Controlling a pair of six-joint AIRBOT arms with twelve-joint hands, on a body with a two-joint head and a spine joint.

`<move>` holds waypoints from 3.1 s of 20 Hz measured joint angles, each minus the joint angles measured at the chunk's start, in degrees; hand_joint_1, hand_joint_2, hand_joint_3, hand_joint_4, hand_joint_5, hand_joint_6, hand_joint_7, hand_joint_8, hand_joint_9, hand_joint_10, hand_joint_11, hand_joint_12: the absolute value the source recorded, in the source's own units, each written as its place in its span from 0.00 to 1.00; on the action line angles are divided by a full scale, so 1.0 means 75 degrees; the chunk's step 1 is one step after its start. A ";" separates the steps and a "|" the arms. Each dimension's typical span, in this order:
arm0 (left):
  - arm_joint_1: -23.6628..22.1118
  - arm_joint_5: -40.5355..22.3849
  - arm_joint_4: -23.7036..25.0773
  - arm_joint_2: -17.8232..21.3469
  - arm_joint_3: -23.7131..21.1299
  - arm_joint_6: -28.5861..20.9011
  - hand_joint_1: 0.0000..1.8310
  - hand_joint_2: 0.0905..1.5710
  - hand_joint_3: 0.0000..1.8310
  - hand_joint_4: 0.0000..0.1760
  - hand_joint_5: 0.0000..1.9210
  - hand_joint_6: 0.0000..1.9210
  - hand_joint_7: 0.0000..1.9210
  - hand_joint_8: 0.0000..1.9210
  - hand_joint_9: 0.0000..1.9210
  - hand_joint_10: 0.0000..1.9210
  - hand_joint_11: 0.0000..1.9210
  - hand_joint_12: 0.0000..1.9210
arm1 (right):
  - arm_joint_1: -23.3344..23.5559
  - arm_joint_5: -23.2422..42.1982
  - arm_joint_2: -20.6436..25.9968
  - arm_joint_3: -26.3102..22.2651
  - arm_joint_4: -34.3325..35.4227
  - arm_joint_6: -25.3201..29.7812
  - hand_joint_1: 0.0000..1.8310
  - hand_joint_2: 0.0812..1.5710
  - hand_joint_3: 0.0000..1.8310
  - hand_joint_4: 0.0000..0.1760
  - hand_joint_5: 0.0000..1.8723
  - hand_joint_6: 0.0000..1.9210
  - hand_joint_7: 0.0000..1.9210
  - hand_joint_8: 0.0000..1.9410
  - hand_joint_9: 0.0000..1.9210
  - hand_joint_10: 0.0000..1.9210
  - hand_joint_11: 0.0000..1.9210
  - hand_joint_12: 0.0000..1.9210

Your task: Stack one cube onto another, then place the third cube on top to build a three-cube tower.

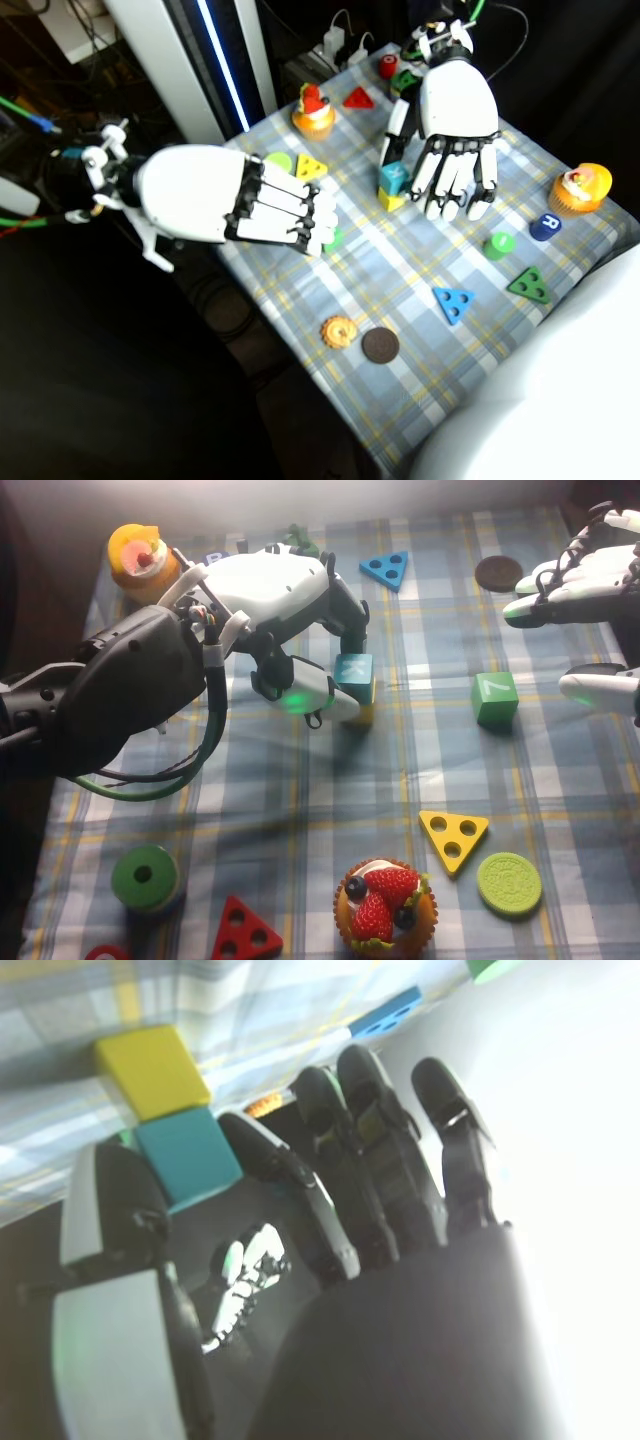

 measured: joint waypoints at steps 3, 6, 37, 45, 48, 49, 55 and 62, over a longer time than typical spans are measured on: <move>0.0000 0.0000 -0.0003 -0.0006 0.0000 -0.0003 0.55 0.69 0.00 1.00 0.50 0.52 0.37 0.00 0.35 0.00 0.02 0.43 | 0.0003 -0.0003 0.0000 0.0000 0.0000 0.0000 0.26 0.82 0.00 0.00 0.31 0.00 0.29 0.00 0.26 0.00 0.01 0.57; 0.0000 0.0003 -0.0003 -0.0006 0.0000 -0.0003 0.55 0.70 0.00 1.00 0.49 0.54 0.36 0.00 0.35 0.00 0.01 0.42 | 0.0003 -0.0003 0.0000 0.0000 0.0000 0.0000 0.25 0.82 0.00 0.00 0.30 0.00 0.28 0.00 0.26 0.00 0.01 0.57; 0.0627 -0.2261 0.1084 0.1655 -0.1792 -0.1626 0.33 0.50 0.00 1.00 0.00 0.00 0.04 0.00 0.08 0.00 0.01 0.00 | 0.0364 -0.0353 -0.0411 0.0233 -0.0070 0.0035 0.42 0.72 0.00 0.00 0.27 0.00 0.26 0.00 0.23 0.00 0.00 0.55; 0.2078 -0.4497 0.1405 0.3238 -0.2970 -0.3538 0.32 0.46 0.00 1.00 0.00 0.00 0.00 0.00 0.00 0.00 0.00 0.00 | 0.1064 -0.1906 -0.1192 0.0851 -0.0577 0.0044 0.46 0.60 0.00 0.00 0.28 0.00 0.24 0.00 0.22 0.01 0.00 0.56; 0.2518 -0.4881 0.1483 0.3564 -0.3045 -0.4610 0.32 0.45 0.00 1.00 0.00 0.00 0.00 0.00 0.00 0.00 0.02 0.01 | 0.1186 -0.2419 -0.1274 0.0991 -0.0519 -0.0157 0.49 0.59 0.00 0.00 0.31 0.00 0.23 0.00 0.22 0.00 0.00 0.59; 0.2626 -0.4978 0.1478 0.3628 -0.3045 -0.4905 0.33 0.44 0.00 1.00 0.00 0.00 0.00 0.00 0.00 0.00 0.01 0.01 | 0.1227 -0.2498 -0.1320 0.1020 -0.0501 -0.0254 0.49 0.59 0.00 0.00 0.31 0.00 0.22 0.00 0.22 0.00 0.00 0.57; 0.2806 -0.5170 0.1346 0.3681 -0.3045 -0.5298 0.35 0.45 0.00 1.00 0.00 0.00 0.00 0.00 0.00 0.00 0.03 0.01 | 0.1276 -0.2792 -0.1582 0.1081 -0.0519 -0.0431 0.48 0.59 0.00 0.00 0.37 0.01 0.23 0.00 0.22 0.00 0.00 0.59; 0.2888 -0.5231 0.1343 0.3675 -0.3045 -0.5371 0.35 0.45 0.00 1.00 0.00 0.00 0.00 0.00 0.01 0.00 0.02 0.01 | 0.1276 -0.2926 -0.1638 0.1230 -0.0245 -0.0527 0.52 0.58 0.00 0.00 0.45 0.01 0.31 0.01 0.27 0.01 0.00 0.62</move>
